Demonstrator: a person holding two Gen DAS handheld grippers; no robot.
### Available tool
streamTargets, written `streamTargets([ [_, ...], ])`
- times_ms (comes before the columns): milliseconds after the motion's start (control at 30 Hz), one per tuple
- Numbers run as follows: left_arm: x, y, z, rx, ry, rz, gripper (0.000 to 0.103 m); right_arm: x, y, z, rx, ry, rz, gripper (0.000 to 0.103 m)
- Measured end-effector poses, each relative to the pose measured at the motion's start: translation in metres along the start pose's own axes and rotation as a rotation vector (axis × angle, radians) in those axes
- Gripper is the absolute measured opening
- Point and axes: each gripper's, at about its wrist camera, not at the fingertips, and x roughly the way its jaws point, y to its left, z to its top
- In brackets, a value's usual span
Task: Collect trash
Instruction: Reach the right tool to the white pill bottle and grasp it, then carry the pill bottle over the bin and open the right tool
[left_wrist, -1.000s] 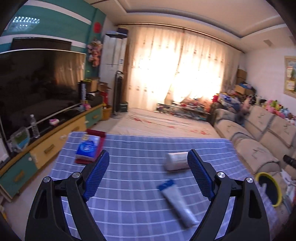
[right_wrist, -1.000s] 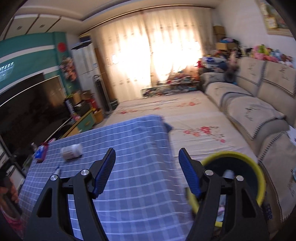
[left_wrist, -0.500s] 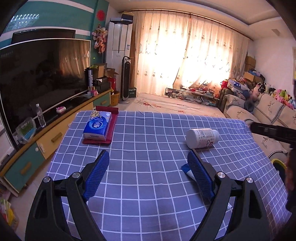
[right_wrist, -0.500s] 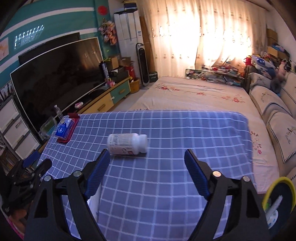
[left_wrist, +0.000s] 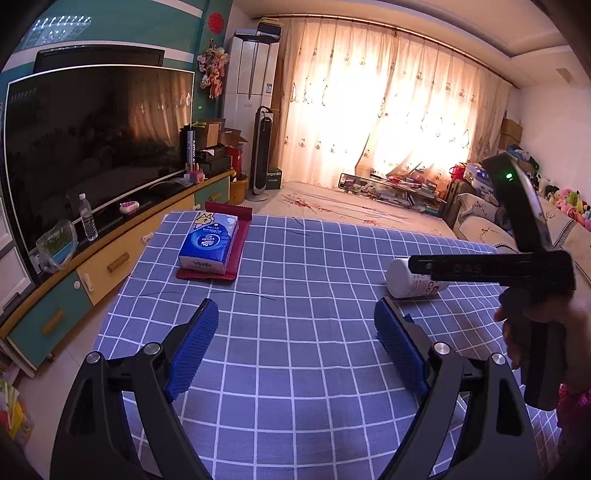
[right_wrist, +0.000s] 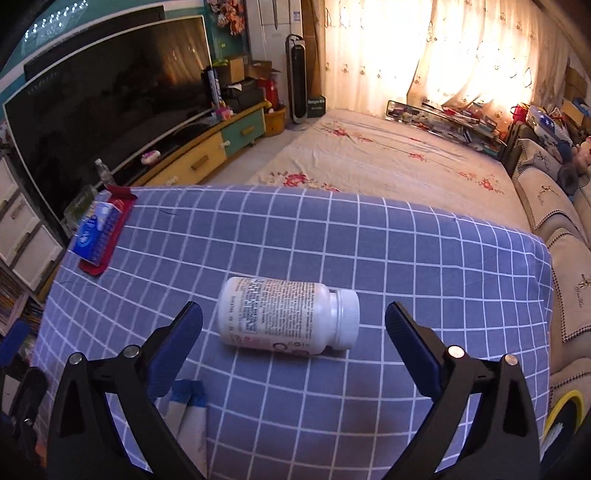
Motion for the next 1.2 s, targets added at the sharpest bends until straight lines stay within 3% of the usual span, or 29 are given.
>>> streamTargets([
  [300, 0.0, 0.001, 0.0, -0.018, 0.007, -0.007, 0.085, 0.041, 0.006, 0.003, 0.009, 0.082, -0.032, 0.094],
  [367, 0.001, 0.0, 0.0, -0.017, 0.012, -0.01, 0.085, 0.046, 0.005, 0.003, 0.011, 0.091, -0.029, 0.081],
  [567, 0.001, -0.002, -0.001, -0.012, 0.013, -0.015, 0.085, 0.035, 0.001, -0.002, 0.031, 0.071, -0.009, 0.081],
  [900, 0.002, -0.006, -0.003, 0.003, 0.024, -0.021, 0.085, -0.069, -0.039, -0.047, 0.074, -0.092, 0.019, 0.081],
  [1100, 0.001, -0.01, -0.003, 0.008, 0.02, -0.016, 0.085, -0.131, -0.109, -0.097, 0.196, -0.153, -0.074, 0.081],
  [1200, 0.0, -0.01, -0.003, 0.006, 0.02, -0.009, 0.085, -0.151, -0.151, -0.126, 0.267, -0.154, -0.167, 0.081],
])
